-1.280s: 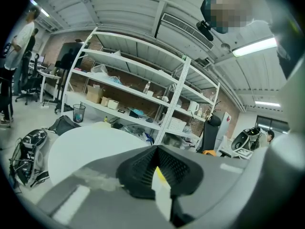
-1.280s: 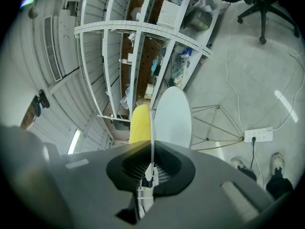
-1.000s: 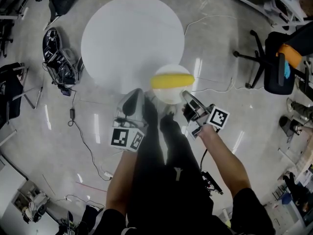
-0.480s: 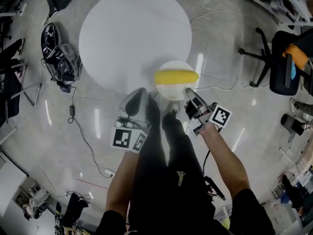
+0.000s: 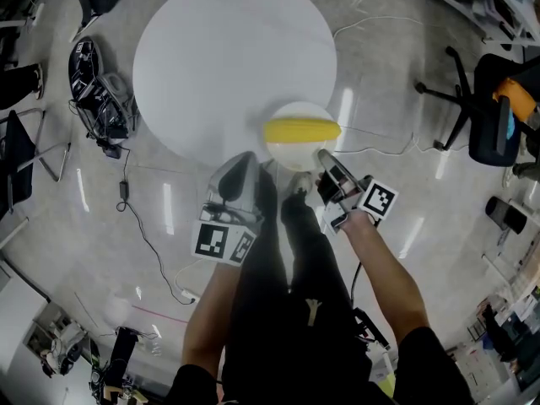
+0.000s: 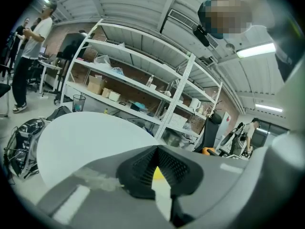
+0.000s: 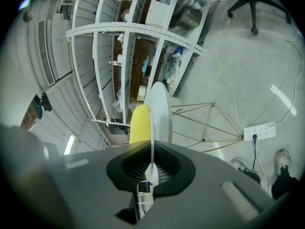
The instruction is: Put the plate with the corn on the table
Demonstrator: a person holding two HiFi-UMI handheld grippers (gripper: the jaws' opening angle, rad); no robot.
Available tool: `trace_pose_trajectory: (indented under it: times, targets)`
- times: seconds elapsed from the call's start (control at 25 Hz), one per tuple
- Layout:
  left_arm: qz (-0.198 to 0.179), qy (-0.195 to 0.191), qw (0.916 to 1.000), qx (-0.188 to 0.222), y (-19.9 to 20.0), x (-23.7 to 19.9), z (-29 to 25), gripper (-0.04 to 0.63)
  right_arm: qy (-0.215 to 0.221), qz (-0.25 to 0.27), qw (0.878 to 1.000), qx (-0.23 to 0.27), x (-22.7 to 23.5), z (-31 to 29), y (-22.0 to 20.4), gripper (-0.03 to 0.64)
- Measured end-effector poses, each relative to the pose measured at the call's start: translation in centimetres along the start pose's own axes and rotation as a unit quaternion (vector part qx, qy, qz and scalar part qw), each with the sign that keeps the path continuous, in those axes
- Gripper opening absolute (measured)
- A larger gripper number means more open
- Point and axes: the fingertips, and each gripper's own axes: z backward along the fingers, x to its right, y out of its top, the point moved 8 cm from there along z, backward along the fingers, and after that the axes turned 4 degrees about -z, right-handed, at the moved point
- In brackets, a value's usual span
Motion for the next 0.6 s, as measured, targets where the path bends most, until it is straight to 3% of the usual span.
trace_pose_trajectory:
  times: [0.6]
  targets:
    - [0.007,-0.003,0.9999,-0.006,-0.2,-1.1,-1.4,0.006,-0.013,-0.009,1.0,0.01,1.6,-1.6,0.5,0.018]
